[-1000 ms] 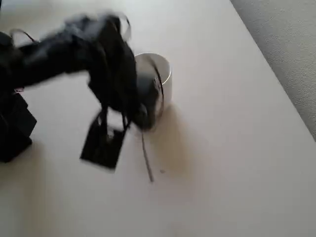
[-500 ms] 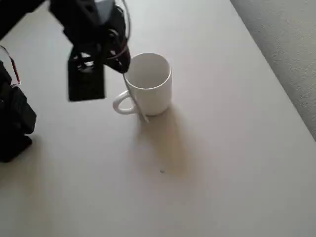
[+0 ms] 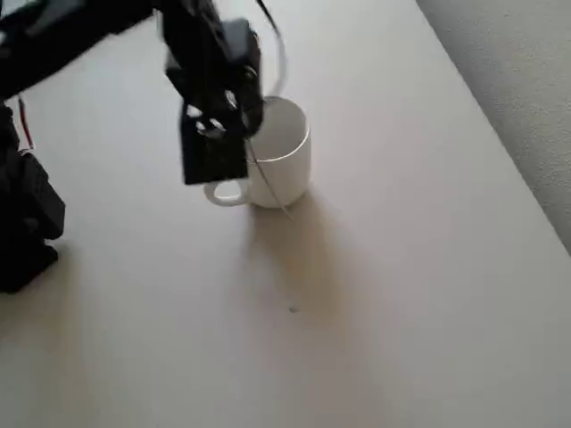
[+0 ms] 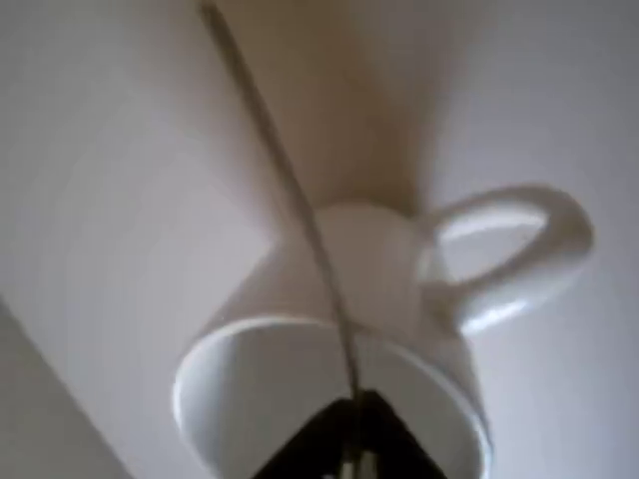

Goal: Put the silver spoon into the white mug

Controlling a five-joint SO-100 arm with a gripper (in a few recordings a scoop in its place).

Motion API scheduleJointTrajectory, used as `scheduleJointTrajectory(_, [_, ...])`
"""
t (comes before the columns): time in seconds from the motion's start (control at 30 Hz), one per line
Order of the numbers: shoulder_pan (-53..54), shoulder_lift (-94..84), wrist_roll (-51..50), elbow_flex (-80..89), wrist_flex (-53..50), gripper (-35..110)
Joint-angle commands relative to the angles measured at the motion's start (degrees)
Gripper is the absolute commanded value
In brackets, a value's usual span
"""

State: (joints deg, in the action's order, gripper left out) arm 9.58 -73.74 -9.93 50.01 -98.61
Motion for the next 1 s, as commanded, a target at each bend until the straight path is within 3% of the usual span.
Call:
scheduleJointTrajectory(0.0, [0.8, 1.0, 0.5, -0.6, 1.7, -2])
scheduleJointTrajectory(0.63, [-1.3, 4.4, 0.6, -0.7, 2.3, 2])
scheduleJointTrajectory(0.73, [-1.2, 4.9, 0.8, -0.7, 1.9, 5])
scheduleJointTrajectory(0.8, [-1.1, 5.0, 2.0, -0.7, 1.8, 16])
scheduleJointTrajectory(0.97, [-0.1, 5.0, 3.3, -0.8, 2.2, 16])
